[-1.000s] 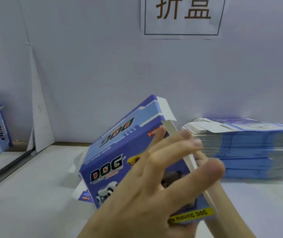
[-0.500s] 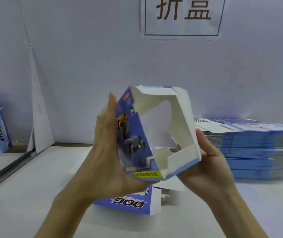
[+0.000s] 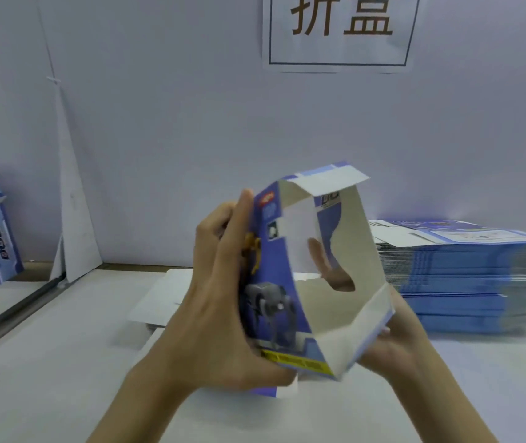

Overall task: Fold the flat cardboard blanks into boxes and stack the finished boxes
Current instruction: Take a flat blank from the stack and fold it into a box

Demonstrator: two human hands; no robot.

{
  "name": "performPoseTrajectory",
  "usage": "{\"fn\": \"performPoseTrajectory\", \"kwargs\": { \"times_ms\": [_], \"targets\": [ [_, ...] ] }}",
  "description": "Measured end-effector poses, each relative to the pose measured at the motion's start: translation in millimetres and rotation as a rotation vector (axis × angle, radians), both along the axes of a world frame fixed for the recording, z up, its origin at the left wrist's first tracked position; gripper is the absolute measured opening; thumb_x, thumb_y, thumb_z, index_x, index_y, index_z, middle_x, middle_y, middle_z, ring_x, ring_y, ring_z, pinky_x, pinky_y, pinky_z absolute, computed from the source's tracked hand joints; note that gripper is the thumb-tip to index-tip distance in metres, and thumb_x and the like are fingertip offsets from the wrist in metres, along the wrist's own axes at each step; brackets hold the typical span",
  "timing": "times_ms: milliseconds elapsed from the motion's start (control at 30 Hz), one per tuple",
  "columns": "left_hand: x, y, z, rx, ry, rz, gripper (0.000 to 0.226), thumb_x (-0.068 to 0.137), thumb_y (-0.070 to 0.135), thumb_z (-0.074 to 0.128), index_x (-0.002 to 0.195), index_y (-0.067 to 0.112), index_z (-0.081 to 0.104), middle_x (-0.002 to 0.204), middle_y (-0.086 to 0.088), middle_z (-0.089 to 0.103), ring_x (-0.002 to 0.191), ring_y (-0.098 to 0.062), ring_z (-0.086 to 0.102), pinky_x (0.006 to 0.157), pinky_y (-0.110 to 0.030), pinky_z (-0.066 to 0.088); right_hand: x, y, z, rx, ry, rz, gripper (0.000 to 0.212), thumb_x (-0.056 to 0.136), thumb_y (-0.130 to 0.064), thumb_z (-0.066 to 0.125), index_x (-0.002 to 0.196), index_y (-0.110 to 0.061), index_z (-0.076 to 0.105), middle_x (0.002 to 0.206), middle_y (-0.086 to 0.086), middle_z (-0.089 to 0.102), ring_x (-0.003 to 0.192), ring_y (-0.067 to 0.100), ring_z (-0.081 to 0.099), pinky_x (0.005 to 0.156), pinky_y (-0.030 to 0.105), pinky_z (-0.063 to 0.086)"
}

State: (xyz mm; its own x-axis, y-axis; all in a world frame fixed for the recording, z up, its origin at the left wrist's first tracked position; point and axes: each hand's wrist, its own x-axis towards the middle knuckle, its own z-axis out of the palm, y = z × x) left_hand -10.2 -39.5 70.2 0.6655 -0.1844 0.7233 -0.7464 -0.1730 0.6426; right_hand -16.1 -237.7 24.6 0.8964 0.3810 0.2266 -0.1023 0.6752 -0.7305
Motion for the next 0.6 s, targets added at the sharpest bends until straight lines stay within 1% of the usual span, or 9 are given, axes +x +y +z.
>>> {"fn": "performPoseTrajectory", "kwargs": {
  "times_ms": [33, 67, 100, 167, 233, 300, 367, 500, 600],
  "targets": [
    [-0.3, -2.8, -4.9, 0.047, -0.089, -0.021, 0.08, 0.078, 0.044, 0.057, 0.128, -0.016, 0.043, 0.076, -0.008, 0.062, 0.079, 0.018, 0.054, 0.068, -0.002, 0.04, 1.3, -3.9, -0.2, 0.055, 0.084, -0.063, 0.038, 0.052, -0.004, 0.092, 0.085, -0.014, 0.076, 0.077, 0.0, 0.063, 0.059, -0.001, 0.039, 0.075, 0.004, 0.017],
    [3.9, 0.4, -10.2, 0.089, -0.159, 0.0, 0.101, 0.071, 0.048, 0.067, 0.142, -0.01, 0.025, 0.106, -0.011, 0.058, 0.1, 0.016, 0.049, 0.08, -0.001, 0.037, 1.5, -8.4, 2.8, 0.102, 0.152, -0.123, 0.052, 0.041, -0.004, 0.097, 0.088, -0.012, 0.075, 0.072, 0.0, 0.06, 0.054, 0.0, 0.038, 0.065, 0.001, 0.029],
    [9.3, 7.1, -17.6, 0.173, -0.254, 0.078, 0.12, 0.061, 0.051, 0.074, 0.148, -0.003, 0.013, 0.13, -0.01, 0.041, 0.116, 0.008, 0.042, 0.09, -0.004, 0.035, -1.8, -11.2, 7.9, 0.116, 0.168, -0.21, 0.059, 0.041, -0.006, 0.097, 0.095, -0.012, 0.073, 0.069, 0.0, 0.061, 0.048, 0.001, 0.043, 0.051, 0.001, 0.03],
    [17.8, 18.2, -27.7, 0.302, -0.335, 0.126, 0.135, 0.051, 0.058, 0.078, 0.153, 0.01, 0.003, 0.14, -0.008, 0.024, 0.131, -0.006, 0.032, 0.1, -0.006, 0.031, -7.1, -17.7, 16.6, -0.034, 0.078, -0.468, 0.048, 0.061, -0.018, 0.083, 0.106, -0.016, 0.066, 0.067, -0.003, 0.063, 0.041, 0.004, 0.049, 0.032, 0.01, 0.033],
    [21.4, 18.3, -27.7, 0.33, -0.344, 0.135, 0.136, 0.048, 0.063, 0.078, 0.154, 0.025, 0.0, 0.139, 0.0, 0.022, 0.134, -0.014, 0.031, 0.1, -0.006, 0.032, -10.6, -20.8, 21.2, -0.246, -0.049, -0.719, 0.04, 0.071, -0.025, 0.068, 0.111, -0.02, 0.066, 0.072, -0.005, 0.065, 0.049, 0.006, 0.053, 0.034, 0.016, 0.037],
    [20.4, 17.0, -29.5, 0.373, -0.342, 0.17, 0.134, 0.048, 0.064, 0.077, 0.153, 0.035, -0.002, 0.138, 0.003, 0.021, 0.131, -0.022, 0.033, 0.103, -0.017, 0.038, -14.2, -22.2, 21.3, -0.349, -0.15, -0.89, 0.037, 0.079, -0.025, 0.067, 0.116, -0.025, 0.066, 0.082, -0.005, 0.07, 0.06, 0.01, 0.059, 0.039, 0.02, 0.043],
    [18.9, 16.6, -32.7, 0.404, -0.349, 0.214, 0.132, 0.048, 0.065, 0.075, 0.152, 0.035, 0.0, 0.138, 0.002, 0.021, 0.129, -0.024, 0.033, 0.103, -0.034, 0.043, -15.3, -21.0, 19.8, -0.367, -0.21, -1.012, 0.031, 0.089, -0.017, 0.065, 0.119, -0.027, 0.064, 0.088, -0.008, 0.071, 0.065, 0.013, 0.063, 0.041, 0.024, 0.049],
    [16.8, 15.5, -32.3, 0.434, -0.281, 0.244, 0.128, 0.048, 0.069, 0.07, 0.153, 0.032, 0.006, 0.135, 0.002, 0.023, 0.124, -0.022, 0.035, 0.103, -0.04, 0.043, -18.3, -8.2, 17.6, -0.412, -0.401, -1.206, 0.037, 0.094, -0.005, 0.06, 0.112, -0.036, 0.069, 0.09, -0.017, 0.072, 0.057, 0.009, 0.059, 0.036, 0.024, 0.049],
    [14.6, 10.9, -32.0, 0.458, -0.244, 0.278, 0.127, 0.048, 0.07, 0.067, 0.153, 0.029, 0.008, 0.133, 0.007, 0.02, 0.129, -0.014, 0.03, 0.105, -0.056, 0.039, -20.5, -3.3, 16.1, -0.493, -0.562, -1.295, 0.042, 0.095, -0.006, 0.059, 0.109, -0.043, 0.071, 0.091, -0.023, 0.071, 0.061, 0.004, 0.059, 0.044, 0.021, 0.053]
  ]
}}
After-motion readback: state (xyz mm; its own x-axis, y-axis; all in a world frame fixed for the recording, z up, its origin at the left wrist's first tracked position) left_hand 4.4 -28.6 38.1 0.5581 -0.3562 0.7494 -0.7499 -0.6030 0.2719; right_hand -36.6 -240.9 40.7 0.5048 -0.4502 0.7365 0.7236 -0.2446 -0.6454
